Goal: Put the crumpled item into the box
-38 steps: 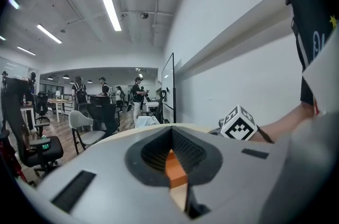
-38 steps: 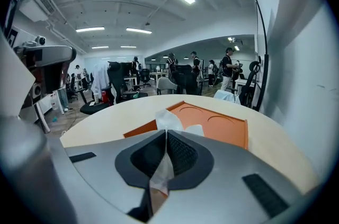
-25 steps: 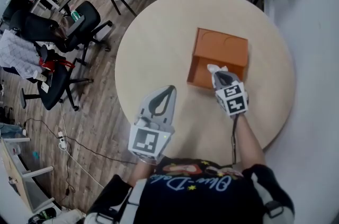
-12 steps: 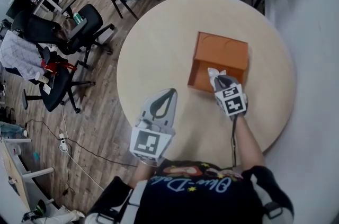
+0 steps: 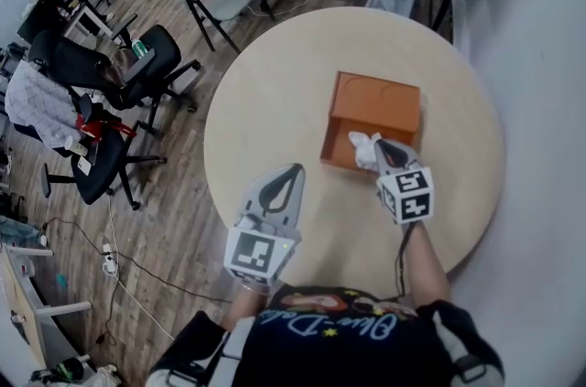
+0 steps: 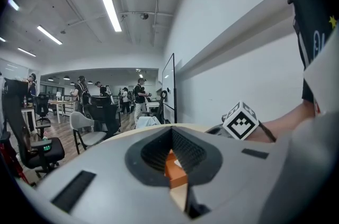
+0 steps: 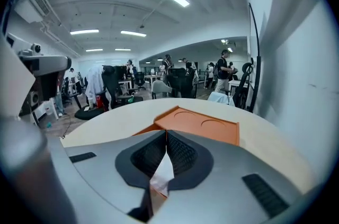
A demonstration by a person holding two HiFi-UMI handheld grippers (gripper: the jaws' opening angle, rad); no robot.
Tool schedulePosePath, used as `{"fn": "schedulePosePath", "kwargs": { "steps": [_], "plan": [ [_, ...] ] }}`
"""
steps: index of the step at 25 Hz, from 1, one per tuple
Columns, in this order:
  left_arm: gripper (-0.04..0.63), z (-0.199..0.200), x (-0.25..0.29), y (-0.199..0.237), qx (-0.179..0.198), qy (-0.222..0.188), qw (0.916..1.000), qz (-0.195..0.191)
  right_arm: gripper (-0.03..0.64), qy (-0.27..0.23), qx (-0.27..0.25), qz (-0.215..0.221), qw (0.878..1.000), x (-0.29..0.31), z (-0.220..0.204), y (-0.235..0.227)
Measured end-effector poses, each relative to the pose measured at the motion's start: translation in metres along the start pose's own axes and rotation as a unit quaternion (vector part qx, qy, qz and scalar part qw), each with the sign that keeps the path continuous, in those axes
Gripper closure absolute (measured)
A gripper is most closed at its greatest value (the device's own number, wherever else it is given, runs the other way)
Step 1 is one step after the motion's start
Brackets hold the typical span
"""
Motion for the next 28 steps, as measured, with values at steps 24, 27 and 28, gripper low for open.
{"fn": "schedulePosePath", "kwargs": {
  "steps": [24, 27, 28],
  "plan": [
    [0.603, 0.02, -0.017, -0.059, 0.06, -0.007, 0.9966, -0.056, 0.618, -0.164, 0.006, 0.015, 0.986, -0.128, 0.032, 0.049],
    [0.603, 0.02, -0.017, -0.058, 0.058, -0.005, 0.9969, -0.052, 0.618, -0.165, 0.005, 0.02, 0.986, -0.13, 0.033, 0.051],
    [0.603, 0.02, -0.017, -0.057, 0.057, -0.004, 0.9971, -0.051, 0.618, -0.164, 0.004, 0.02, 0.986, -0.13, 0.035, 0.051]
  ]
}}
Point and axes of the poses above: the fingertips, and each gripper's own axes: x forward along the fingers, y to its left, z out of its top, the point moved 3 cm from there along -x, backward along the fingers, and after that the axes turned 14 degrees about z, right-handed, at the moved point
